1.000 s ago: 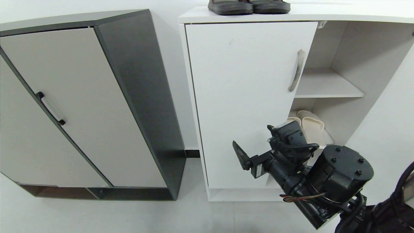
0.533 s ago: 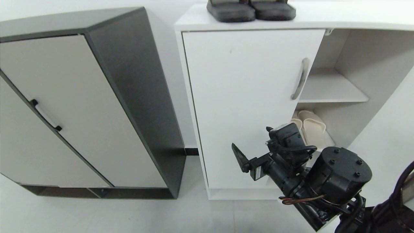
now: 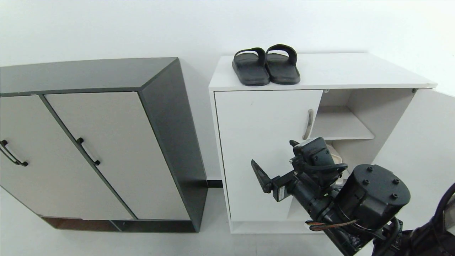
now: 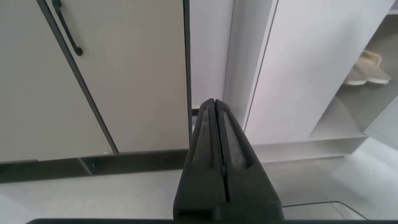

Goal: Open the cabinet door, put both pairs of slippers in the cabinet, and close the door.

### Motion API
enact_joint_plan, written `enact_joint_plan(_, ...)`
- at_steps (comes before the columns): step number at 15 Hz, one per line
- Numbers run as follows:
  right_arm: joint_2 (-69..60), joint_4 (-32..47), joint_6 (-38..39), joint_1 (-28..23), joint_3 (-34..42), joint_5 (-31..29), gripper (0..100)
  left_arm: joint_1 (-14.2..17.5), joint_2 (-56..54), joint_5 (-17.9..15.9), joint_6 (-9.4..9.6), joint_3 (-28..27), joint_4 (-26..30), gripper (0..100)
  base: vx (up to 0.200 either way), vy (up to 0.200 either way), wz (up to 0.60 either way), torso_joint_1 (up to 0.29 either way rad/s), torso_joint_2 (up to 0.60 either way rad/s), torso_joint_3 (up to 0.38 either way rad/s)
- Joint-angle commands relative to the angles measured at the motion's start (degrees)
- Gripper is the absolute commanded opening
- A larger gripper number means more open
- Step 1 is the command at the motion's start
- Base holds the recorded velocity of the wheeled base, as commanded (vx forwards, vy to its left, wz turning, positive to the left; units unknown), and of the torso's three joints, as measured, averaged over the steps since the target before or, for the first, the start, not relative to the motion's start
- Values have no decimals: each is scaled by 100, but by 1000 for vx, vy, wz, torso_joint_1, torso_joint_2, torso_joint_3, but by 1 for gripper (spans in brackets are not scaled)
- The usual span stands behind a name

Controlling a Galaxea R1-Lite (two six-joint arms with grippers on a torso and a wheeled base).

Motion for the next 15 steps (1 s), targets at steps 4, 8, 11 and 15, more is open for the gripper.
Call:
enact_joint_plan(4, 23, 10, -2, -20, 0, 1, 100, 7, 9, 0, 0, 1, 1, 0, 0, 0, 0, 344, -482, -245)
enact_joint_plan(8, 31, 28, -2, -20, 9, 1, 100, 7, 0, 0, 0, 1, 1, 0, 0, 0, 0, 267, -510, -255)
enact_joint_plan(11, 23, 28, -2, -20, 9, -8, 100, 7, 0, 0, 0, 1, 1, 0, 0, 0, 0, 263, -525, -263)
enact_joint_plan(15, 23, 19, -2, -20, 26, -8, 100, 7, 0, 0, 0, 1, 1, 0, 0, 0, 0, 286, -555, -271)
